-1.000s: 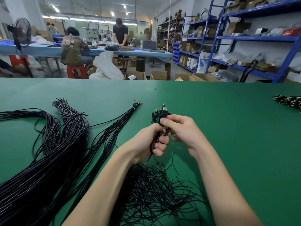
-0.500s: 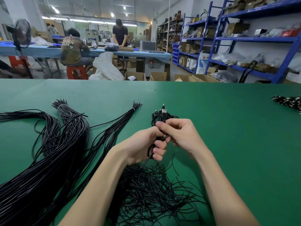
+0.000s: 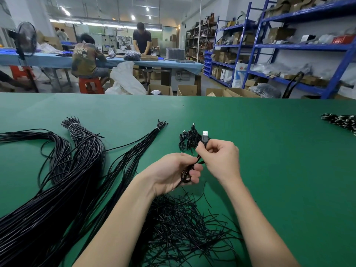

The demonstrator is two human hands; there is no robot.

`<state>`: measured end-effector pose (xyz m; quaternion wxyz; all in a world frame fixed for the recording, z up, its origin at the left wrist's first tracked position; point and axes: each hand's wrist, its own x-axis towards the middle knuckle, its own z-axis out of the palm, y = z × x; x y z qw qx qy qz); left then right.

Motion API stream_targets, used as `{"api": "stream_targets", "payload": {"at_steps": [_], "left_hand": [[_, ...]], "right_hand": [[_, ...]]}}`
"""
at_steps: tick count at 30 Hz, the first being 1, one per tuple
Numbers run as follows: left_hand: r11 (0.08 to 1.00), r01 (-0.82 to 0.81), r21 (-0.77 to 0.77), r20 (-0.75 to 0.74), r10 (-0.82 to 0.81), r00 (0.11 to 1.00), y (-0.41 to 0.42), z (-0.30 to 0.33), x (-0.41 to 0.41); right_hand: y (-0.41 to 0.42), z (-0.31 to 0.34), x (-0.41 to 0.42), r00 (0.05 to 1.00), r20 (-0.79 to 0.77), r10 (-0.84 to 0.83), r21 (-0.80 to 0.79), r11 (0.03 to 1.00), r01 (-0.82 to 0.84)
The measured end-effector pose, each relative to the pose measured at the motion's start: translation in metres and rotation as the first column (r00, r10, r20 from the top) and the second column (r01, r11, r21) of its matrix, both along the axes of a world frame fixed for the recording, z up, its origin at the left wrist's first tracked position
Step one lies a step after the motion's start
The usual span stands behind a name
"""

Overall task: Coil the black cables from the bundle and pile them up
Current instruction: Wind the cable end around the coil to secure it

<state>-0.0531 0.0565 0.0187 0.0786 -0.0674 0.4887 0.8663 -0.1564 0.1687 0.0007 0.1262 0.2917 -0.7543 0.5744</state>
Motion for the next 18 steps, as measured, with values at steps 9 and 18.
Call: {"api": "stream_targets", "payload": {"at_steps": [9,18], "left_hand": [[0.985,-0.152,-0.08,0.005,0.152,0.988,-0.005,-0.009,-0.002],[0.882,-0.461,-0.101,-0.061,0.457,0.888,-0.005,-0.017,-0.007]], "right_hand": [[-0.004,-0.006,-0.004,0.997,0.017,-0.076,-0.056,0.995,0.077],[0.007,0.008,-0.014,0.909,0.404,0.099,0.053,0.99,-0.131]]}}
